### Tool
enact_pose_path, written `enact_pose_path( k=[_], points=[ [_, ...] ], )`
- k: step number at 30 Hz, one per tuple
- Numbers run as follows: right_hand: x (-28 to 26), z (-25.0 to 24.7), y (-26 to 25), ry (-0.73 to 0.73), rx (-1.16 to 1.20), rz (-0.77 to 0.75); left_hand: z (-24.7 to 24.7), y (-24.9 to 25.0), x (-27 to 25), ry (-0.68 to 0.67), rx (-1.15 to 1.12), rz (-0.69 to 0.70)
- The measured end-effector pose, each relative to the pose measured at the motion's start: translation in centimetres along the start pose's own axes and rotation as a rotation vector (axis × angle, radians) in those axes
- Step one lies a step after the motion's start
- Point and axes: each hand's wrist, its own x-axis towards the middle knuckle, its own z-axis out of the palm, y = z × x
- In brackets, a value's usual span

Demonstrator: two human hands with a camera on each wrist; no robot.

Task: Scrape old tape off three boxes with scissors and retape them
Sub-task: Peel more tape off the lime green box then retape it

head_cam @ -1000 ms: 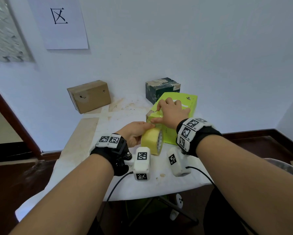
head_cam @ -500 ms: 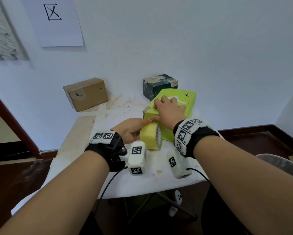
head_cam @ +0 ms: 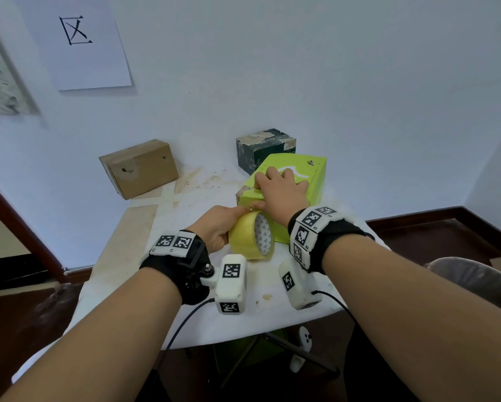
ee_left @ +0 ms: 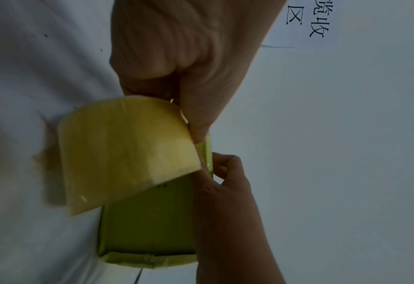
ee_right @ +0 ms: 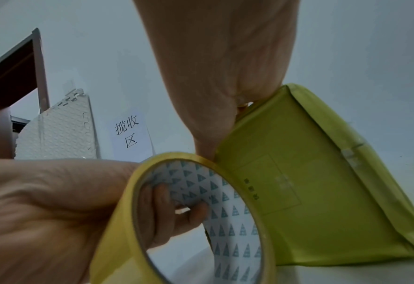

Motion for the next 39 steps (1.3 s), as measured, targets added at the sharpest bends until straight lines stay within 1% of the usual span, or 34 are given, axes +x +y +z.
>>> enact_pose_path(
  k=[4,9,15,18,21,26,28,29,30,32,33,34,35,36,38,39],
  points=[
    [-0.2,-0.1,0.0,0.007,-0.005,0.008,-0.3,0.6,-0.5,-0.026,0.044,-0.027],
    [-0.3,-0.4,0.0,-0.010,0.028,0.007,-0.3,1.2,-1.3,0.007,0.206,0.022],
    [-0.3,-0.5,0.0,-0.024,0.051,0.015,0.1,1.0,-1.8,0.000,0.278,0.030],
    [-0.2,-0.4,-0.1,-0.022,0.048,0.018,0.1,1.1,-1.8,-0.018,0.266,0.020],
    [0.0,-0.3,0.0,-0.011,0.056,0.016,0.0,0.9,-2.0,-0.035,0.199,-0.006],
    [-0.1,-0.1,0.2,0.012,0.024,-0.002,-0.1,0.9,-2.7,-0.052,0.084,-0.094],
    [0.0,-0.5,0.5,-0.019,0.096,-0.015,-0.3,1.0,-2.8,-0.062,0.071,-0.103],
    [0.0,-0.9,0.9,-0.017,0.181,0.007,-0.3,1.0,-2.8,-0.066,0.068,-0.107],
    [0.0,-1.4,1.5,0.018,0.278,0.048,-0.4,1.0,-2.8,-0.066,0.063,-0.115],
    [-0.3,-2.2,3.8,0.179,0.442,0.172,-0.4,0.9,-2.5,-0.066,0.046,-0.129],
    [-0.6,-2.4,5.2,0.254,0.476,0.249,-0.4,0.8,-2.2,-0.065,0.039,-0.131],
    [-1.1,-2.3,6.9,0.286,0.473,0.333,-0.4,0.6,-2.0,-0.066,0.034,-0.131],
    [-1.8,-2.1,8.5,0.253,0.440,0.415,-0.4,0.5,-1.8,-0.068,0.028,-0.130],
    [-2.3,-1.5,9.9,0.157,0.385,0.483,-0.5,0.5,-1.6,-0.065,0.023,-0.131],
    [-3.7,0.2,12.0,-0.116,0.243,0.571,-0.4,0.2,-1.1,-0.064,0.014,-0.136],
    [-4.3,1.0,12.5,-0.217,0.184,0.589,-0.4,0.1,-1.0,-0.064,0.004,-0.136]
  ],
)
